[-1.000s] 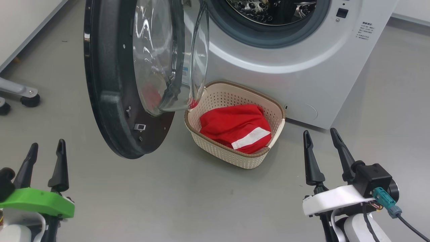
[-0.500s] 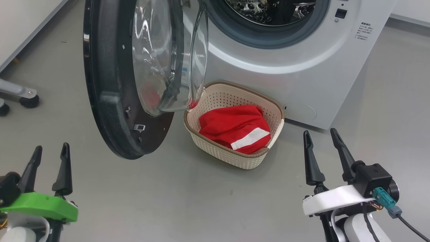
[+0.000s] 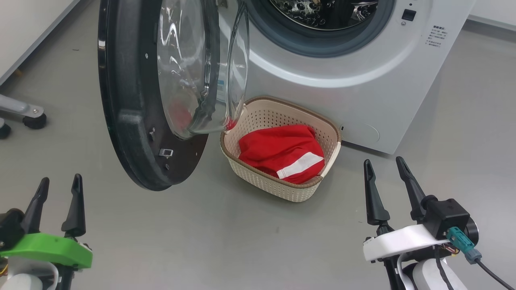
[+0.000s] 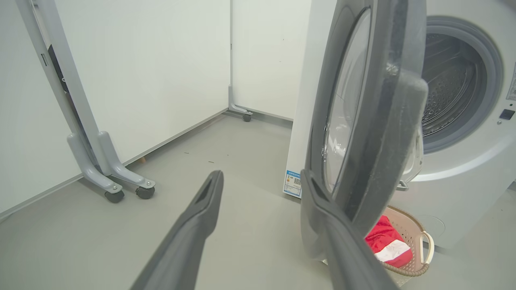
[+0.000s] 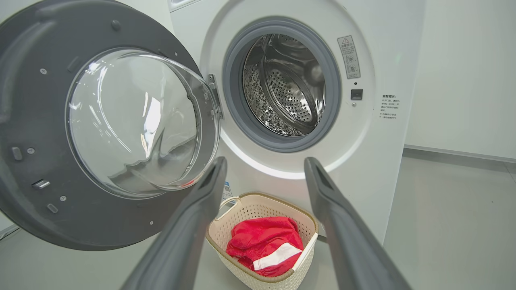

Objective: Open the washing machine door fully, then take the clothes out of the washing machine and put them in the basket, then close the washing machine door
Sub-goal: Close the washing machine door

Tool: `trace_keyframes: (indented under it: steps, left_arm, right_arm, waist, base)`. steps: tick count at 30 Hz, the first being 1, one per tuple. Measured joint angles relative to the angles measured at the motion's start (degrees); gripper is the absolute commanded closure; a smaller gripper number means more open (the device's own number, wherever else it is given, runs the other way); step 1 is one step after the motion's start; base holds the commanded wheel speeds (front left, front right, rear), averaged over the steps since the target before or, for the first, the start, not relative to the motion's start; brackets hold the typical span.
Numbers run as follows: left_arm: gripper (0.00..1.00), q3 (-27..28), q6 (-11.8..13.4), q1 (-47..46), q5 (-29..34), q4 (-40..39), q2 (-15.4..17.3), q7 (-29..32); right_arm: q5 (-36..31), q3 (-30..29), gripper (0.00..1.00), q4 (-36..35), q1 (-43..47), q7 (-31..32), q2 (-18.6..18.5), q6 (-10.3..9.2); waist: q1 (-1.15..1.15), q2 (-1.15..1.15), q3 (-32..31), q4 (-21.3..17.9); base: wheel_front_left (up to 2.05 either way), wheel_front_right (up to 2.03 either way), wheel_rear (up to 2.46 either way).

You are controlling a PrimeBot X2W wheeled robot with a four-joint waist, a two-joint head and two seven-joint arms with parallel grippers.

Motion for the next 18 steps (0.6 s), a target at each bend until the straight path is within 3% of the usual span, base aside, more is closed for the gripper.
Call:
trace_keyframes:
  steps: [14, 15, 16, 17, 18]
  left_arm:
    - [0.00, -0.8, 0.0, 0.0, -0.6, 0.7, 0.5, -0.6]
    - [0.16, -0.8, 0.0, -0.1, -0.6, 0.7, 0.6, -0.6]
    - [0.63, -0.9, 0.0, -0.1, -0.6, 0.9, 0.6, -0.9]
    - [1.00, -0.9, 0.0, -0.1, -0.6, 0.9, 0.8, -1.0]
    - [1.00, -0.8, 0.0, -0.1, -0.5, 1.0, 1.0, -1.0]
  right_arm:
    - [0.0, 0.0, 0.00, 0.0, 0.0, 0.0, 0.0, -0.01]
    - [0.0, 0.0, 0.00, 0.0, 0.0, 0.0, 0.0, -0.01]
    - [0.0, 0.0, 0.00, 0.0, 0.0, 0.0, 0.0, -0.25]
    - [0.0, 0.0, 0.00, 0.0, 0.0, 0.0, 0.0, -0.40]
    - [0.0, 0.0, 0.00, 0.0, 0.0, 0.0, 0.0, -0.41]
  waist:
    - [0.00, 0.00, 0.2, -0.1]
    - [0.00, 0.00, 0.3, -0.2]
    - [0.00, 0.00, 0.3, -0.2]
    - [0.00, 0.00, 0.3, -0.2]
    - [0.00, 0.00, 0.3, -0.2]
  base:
    - [0.00, 0.00, 0.00]
    - [0.00, 0.00, 0.00]
    - [0.00, 0.00, 0.00]
    - [0.00, 0.00, 0.00]
    - [0.00, 0.00, 0.00]
